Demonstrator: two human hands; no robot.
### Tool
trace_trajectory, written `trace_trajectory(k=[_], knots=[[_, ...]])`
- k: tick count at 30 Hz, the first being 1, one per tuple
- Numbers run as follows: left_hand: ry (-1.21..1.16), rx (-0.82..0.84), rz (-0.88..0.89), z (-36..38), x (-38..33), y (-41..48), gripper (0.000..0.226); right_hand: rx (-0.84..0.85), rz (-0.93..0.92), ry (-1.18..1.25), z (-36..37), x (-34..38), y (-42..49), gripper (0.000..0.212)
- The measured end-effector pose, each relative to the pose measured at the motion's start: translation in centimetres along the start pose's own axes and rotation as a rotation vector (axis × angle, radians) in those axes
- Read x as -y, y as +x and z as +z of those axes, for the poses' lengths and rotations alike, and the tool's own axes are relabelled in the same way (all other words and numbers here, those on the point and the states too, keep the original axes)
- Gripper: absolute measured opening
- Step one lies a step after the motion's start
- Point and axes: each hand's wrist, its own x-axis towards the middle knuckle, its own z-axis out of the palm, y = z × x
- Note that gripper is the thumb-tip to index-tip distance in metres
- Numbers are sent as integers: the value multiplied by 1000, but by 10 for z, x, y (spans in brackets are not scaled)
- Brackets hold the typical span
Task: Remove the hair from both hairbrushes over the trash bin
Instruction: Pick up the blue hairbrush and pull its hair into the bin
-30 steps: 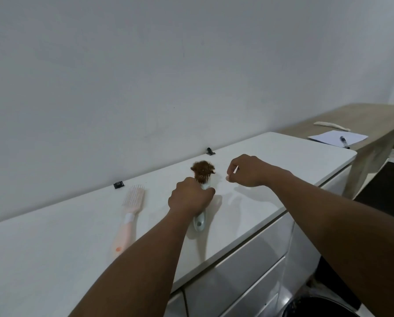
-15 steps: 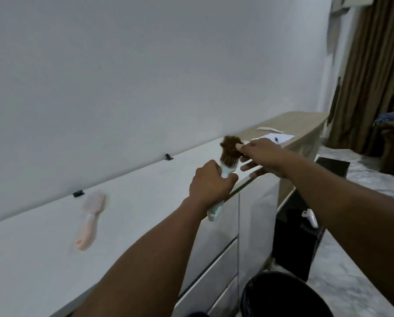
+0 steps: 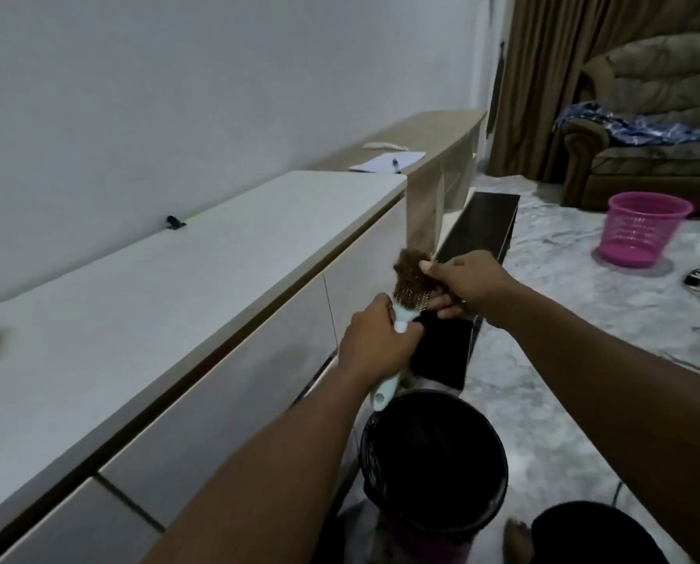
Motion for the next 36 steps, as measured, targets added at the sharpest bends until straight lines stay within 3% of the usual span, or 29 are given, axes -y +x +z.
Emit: trace_trajectory(k=[3,9,15,21,27,36], knots=[[9,106,-38,43,35,1,27,-23,89,15,4,-61,16,37],[-24,318,-181,130,133,-15,25,-65,298,6,35,-215,42,24],[-56,467,-358,198,205,-8,19,-72,391,-19,50,-310,68,24],[-127,539,-449,247,244,-10,44,-90,433,-55,58,-380,85,27],[-250,503,-613,269,264,-26,25,-47,532,41,81,-410,100,27],[-366,487,-629,297,264,8,34,-164,666,298,81,-402,128,29]])
